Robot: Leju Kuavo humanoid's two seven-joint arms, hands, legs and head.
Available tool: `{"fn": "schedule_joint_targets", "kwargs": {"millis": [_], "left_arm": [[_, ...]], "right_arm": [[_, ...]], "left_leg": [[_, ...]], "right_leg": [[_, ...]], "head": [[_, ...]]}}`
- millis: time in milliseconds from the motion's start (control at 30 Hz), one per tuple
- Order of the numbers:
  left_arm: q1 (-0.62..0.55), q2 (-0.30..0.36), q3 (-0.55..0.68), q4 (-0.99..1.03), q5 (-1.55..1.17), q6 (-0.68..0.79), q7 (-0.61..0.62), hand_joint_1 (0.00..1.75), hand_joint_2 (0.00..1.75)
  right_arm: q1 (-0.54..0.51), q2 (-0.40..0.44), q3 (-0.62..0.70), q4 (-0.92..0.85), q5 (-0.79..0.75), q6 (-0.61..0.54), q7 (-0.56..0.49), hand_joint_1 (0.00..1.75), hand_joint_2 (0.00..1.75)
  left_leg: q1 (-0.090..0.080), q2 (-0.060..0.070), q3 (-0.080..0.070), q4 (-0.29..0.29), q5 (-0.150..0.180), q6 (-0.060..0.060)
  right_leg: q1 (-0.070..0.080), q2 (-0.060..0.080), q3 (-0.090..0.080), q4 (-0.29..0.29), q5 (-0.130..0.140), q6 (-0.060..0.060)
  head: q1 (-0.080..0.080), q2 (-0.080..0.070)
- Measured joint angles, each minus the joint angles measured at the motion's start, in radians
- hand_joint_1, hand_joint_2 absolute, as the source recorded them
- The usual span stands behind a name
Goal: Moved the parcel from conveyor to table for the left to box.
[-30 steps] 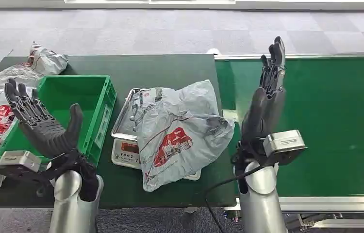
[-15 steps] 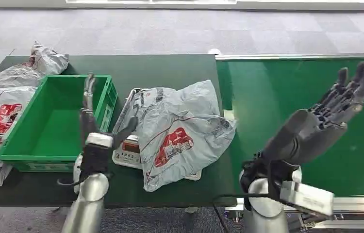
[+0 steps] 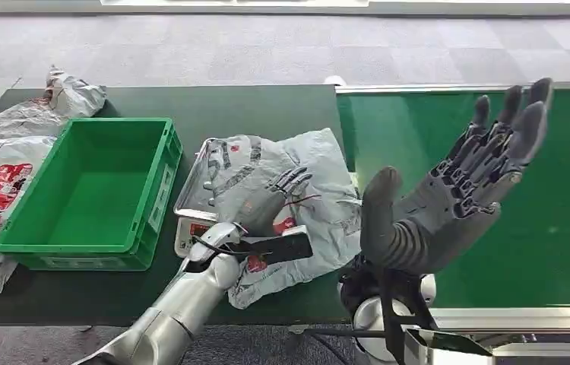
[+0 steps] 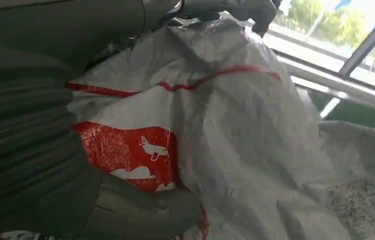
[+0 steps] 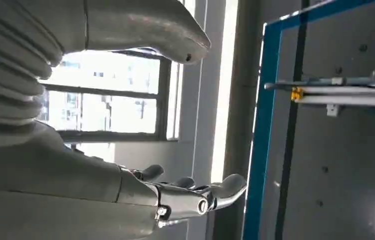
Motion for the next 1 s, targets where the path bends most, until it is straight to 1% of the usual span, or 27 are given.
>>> {"fn": "schedule_joint_targets", "kwargs": {"millis": [33,233,567,700,800,867,933,1000], "left_arm": [[-0.006,-0.004,-0.004,0.020,-0.001,-0.014,-0.001,1.75,1.75],[-0.035,-0.014,-0.040,0.109,-0.026,-0.086,-0.013,1.75,1.75],[-0.070,-0.019,-0.056,0.153,-0.018,-0.064,-0.015,1.75,1.75],[-0.077,-0.018,-0.055,0.151,0.022,-0.010,-0.030,1.75,1.75],[-0.082,-0.016,-0.032,0.120,0.089,0.048,-0.057,1.75,1.75],[-0.091,-0.013,-0.019,0.109,0.104,0.053,-0.064,1.75,1.75],[-0.083,-0.012,0.006,0.078,0.192,0.107,-0.101,1.75,1.75],[-0.074,-0.010,0.063,0.012,0.320,0.193,-0.137,1.75,1.75]], "right_arm": [[-0.003,-0.001,0.004,0.002,-0.004,0.005,0.000,0.00,1.75],[-0.010,-0.009,0.016,0.009,-0.020,0.017,0.000,0.00,1.75],[-0.012,-0.016,0.016,0.009,0.003,0.006,0.000,0.00,1.75],[-0.013,-0.017,0.016,0.009,0.015,-0.001,0.000,0.00,1.75],[-0.014,-0.018,0.016,0.009,0.022,-0.008,0.000,0.00,1.75],[-0.015,-0.018,0.016,0.009,0.023,-0.010,0.000,0.00,1.75],[-0.015,-0.019,0.016,0.009,0.027,-0.027,0.000,0.00,1.75],[-0.015,-0.021,0.016,0.014,0.024,-0.052,0.000,0.00,1.75]], "left_leg": [[0.000,0.000,0.000,0.000,0.000,0.000],[0.000,0.000,-0.001,0.000,0.000,0.000],[0.000,0.000,0.000,0.000,0.000,0.000],[0.000,0.000,0.000,0.000,0.000,0.000],[0.000,0.000,-0.001,0.000,0.000,0.000],[0.000,-0.001,-0.001,0.000,0.000,0.000],[0.000,-0.001,-0.001,0.000,0.000,0.000],[0.000,0.000,-0.001,0.000,0.000,0.000]], "right_leg": [[0.000,0.000,0.000,0.000,0.000,0.000],[0.000,0.000,0.000,0.000,0.000,0.000],[0.000,0.000,0.000,0.000,0.000,0.000],[0.000,0.000,0.000,0.000,0.000,0.000],[0.000,0.000,0.000,0.000,0.000,0.000],[0.000,0.000,0.000,0.000,0.000,0.000],[0.000,-0.001,0.000,0.000,0.000,0.000],[0.000,0.000,0.000,0.000,0.000,0.000]], "head": [[0.000,0.000],[0.000,0.000],[0.000,0.000],[0.000,0.000],[0.000,0.000],[0.000,0.000],[0.000,0.000],[0.000,0.000]]}}
